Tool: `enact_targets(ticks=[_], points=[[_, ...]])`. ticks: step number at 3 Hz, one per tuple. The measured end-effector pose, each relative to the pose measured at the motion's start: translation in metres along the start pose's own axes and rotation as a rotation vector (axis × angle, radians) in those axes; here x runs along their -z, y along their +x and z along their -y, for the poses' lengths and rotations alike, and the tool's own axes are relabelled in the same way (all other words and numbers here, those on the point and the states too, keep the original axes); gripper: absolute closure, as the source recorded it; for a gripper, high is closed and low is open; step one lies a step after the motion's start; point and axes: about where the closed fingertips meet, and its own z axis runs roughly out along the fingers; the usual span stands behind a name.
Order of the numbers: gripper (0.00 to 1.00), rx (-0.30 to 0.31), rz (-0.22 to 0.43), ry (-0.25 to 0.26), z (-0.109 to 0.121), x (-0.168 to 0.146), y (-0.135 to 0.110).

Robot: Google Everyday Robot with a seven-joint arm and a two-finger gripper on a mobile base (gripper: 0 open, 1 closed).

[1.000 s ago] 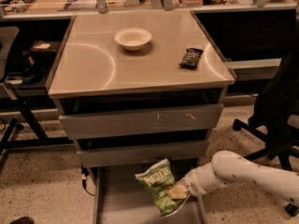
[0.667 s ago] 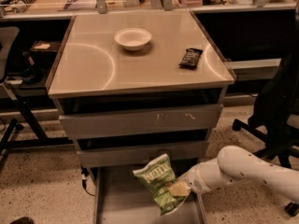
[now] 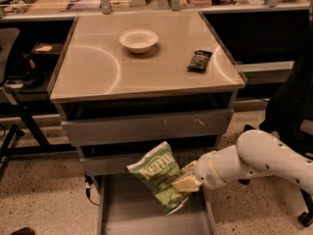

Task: Pick green jalapeno chip bag from bottom drawer and place on counter

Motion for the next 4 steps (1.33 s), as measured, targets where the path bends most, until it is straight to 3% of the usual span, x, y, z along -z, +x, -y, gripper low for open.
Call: enact_targets(ticks=[1, 3, 4], points=[[1.00, 0.092, 0.000, 0.032, -0.015, 0.025, -0.035], [1.00, 0.078, 0.029, 0.040, -0.018, 0.040, -0.040], [1.00, 0.103, 0.063, 0.052, -0.018, 0.069, -0.064]])
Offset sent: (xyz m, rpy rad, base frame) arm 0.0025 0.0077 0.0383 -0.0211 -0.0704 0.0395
